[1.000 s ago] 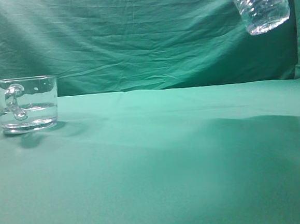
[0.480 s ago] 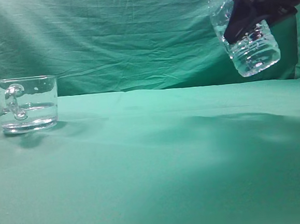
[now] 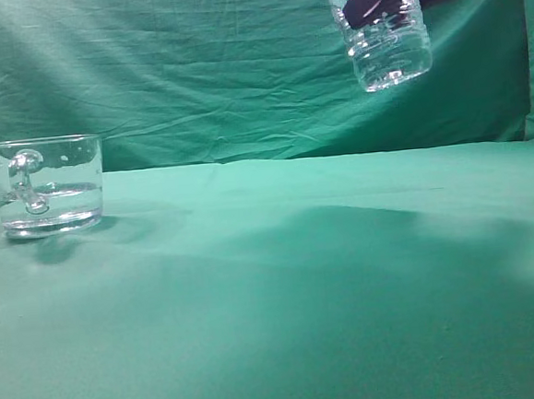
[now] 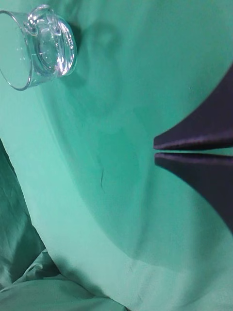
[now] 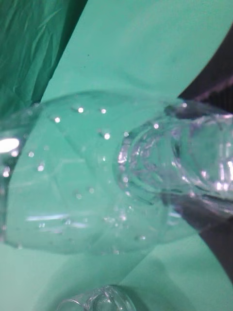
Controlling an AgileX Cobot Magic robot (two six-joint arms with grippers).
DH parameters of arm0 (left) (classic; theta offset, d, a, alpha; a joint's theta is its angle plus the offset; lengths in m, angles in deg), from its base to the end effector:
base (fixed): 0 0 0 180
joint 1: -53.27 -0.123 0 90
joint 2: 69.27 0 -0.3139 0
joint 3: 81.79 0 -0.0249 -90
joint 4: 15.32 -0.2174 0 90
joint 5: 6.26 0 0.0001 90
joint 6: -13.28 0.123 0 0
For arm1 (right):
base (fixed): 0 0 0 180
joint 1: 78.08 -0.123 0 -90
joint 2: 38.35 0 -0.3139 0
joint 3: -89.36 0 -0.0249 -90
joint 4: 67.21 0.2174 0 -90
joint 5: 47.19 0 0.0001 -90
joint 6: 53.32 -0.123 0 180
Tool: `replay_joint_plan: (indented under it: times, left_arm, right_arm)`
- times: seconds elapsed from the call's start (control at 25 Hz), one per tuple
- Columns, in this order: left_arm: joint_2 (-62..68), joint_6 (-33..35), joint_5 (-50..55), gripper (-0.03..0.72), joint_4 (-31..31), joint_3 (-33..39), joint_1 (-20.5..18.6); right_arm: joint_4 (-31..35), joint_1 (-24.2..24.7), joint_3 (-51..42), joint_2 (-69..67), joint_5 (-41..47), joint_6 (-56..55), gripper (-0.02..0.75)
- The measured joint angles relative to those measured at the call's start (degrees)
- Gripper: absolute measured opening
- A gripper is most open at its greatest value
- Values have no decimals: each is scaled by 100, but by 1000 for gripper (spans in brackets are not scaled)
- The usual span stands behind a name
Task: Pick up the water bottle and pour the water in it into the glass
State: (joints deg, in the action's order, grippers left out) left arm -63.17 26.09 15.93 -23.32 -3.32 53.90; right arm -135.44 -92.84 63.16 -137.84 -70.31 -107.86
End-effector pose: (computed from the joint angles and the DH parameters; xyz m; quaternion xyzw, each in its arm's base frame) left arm 0.0197 0.0063 0.1666 0.1296 0.7909 0.1225 0.5854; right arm 0.3224 0.1312 0.2745 -0.2882 0.7912 0.1704 0.5117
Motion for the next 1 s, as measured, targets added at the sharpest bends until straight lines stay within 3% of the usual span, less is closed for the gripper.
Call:
replay_joint_plan:
  times: [0.16, 0.4, 0.52, 1.0]
  left_arm:
    - [0, 0, 0, 0, 0, 0, 0]
    - [0, 0, 0, 0, 0, 0, 0]
    - [0, 0, 0, 0, 0, 0, 0]
    - [0, 0, 0, 0, 0, 0, 0]
  right_arm:
    - [864, 120, -402, 0, -470, 1138, 262]
    - [3313, 230, -1464, -14, -1192, 3579, 262]
    - [4106, 239, -1702, -151, -1418, 4022, 262]
    - [4368, 239, -1729, -1488, -2902, 4140, 262]
